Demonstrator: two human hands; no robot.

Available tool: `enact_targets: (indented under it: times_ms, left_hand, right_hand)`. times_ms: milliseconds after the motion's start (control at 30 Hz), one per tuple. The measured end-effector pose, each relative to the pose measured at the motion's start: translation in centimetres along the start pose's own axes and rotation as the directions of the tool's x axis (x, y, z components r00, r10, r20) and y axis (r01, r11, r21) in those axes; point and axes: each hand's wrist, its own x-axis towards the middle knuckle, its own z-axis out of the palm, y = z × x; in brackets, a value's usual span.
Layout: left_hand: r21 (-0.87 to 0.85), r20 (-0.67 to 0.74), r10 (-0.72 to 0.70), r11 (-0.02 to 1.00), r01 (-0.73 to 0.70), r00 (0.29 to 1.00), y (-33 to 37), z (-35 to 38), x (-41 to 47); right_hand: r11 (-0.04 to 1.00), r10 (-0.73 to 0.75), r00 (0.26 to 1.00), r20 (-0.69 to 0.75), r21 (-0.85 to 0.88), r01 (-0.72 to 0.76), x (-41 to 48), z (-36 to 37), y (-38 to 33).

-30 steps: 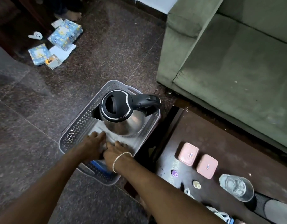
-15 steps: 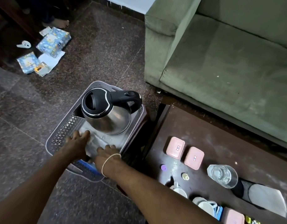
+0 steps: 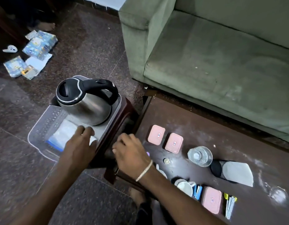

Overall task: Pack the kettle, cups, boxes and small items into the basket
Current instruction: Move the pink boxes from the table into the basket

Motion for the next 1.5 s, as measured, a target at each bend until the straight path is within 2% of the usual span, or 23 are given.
enact_targets:
  times_ms: [133,233,300,433,500,600,667,833,967,1100,1200,1300,1400,1500]
  left_hand:
    - [-0.085,0.069,0.196,0.978,-0.19,0.978,5.8,2.8,-0.3]
    - [-0.101,0.183,0.355,0.934,-0.342,0.917,9.3,6.4,1.2]
    - [-0.061,0.266,0.419,0.906,-0.419,0.868,11.4,9.1,2.9]
    - [0.155,0.424,0.452,0.818,-0.554,0.785,14.3,13.3,6.0]
    - [0.213,0.468,0.415,0.803,-0.556,0.78,15.1,14.6,7.2]
    - [0.224,0.527,0.36,0.815,-0.535,0.77,15.8,15.6,8.3]
    - [0.214,0.581,0.348,0.807,-0.55,0.736,15.9,16.2,8.4]
    - [0.179,0.614,0.387,0.781,-0.598,0.688,15.4,18.0,8.1]
    - [0.139,0.561,0.437,0.787,-0.6,0.703,14.9,18.5,7.8]
    - [0.095,0.422,0.53,0.781,-0.617,0.736,13.2,14.9,6.8]
    - [-0.005,0.345,0.51,0.841,-0.541,0.788,10.3,9.9,5.5]
    - [-0.029,0.257,0.501,0.859,-0.511,0.827,5.6,3.9,3.8]
    - [0.024,0.243,0.451,0.882,-0.47,0.859,-0.3,-1.4,2.5]
    - [0.12,0.291,0.333,0.917,-0.38,0.897,-6.0,-4.7,2.1]
  right_hand:
    - [0.981,0.195,0.979,-0.053,-0.01,-0.196,-4.6,-3.0,6.7]
    - [0.877,0.43,0.903,0.004,-0.238,-0.417,-6.8,-4.0,11.4]
    - [0.804,0.538,0.839,0.078,-0.344,-0.484,-7.7,-4.0,13.9]
    - [0.746,0.619,0.758,0.206,-0.458,-0.484,-8.3,-3.1,17.2]
    - [0.739,0.627,0.743,0.235,-0.479,-0.473,-8.2,-2.5,18.0]
    - [0.74,0.631,0.729,0.265,-0.486,-0.464,-8.2,-1.8,18.7]
    - [0.739,0.638,0.716,0.283,-0.488,-0.465,-8.3,-1.5,18.8]
    - [0.74,0.63,0.727,0.272,-0.495,-0.456,-8.5,-1.0,18.8]
    - [0.746,0.623,0.74,0.255,-0.477,-0.464,-8.4,-1.0,19.3]
    - [0.744,0.633,0.747,0.201,-0.423,-0.517,-8.0,-1.8,18.0]
    - [0.773,0.613,0.771,0.173,-0.331,-0.541,-6.6,-2.8,14.7]
    - [0.826,0.552,0.82,0.151,-0.23,-0.514,-4.5,-3.7,9.8]
    - [0.885,0.463,0.879,0.114,-0.116,-0.451,-2.0,-3.5,4.6]
    - [0.922,0.388,0.918,0.084,-0.023,-0.387,0.7,-1.9,-0.4]
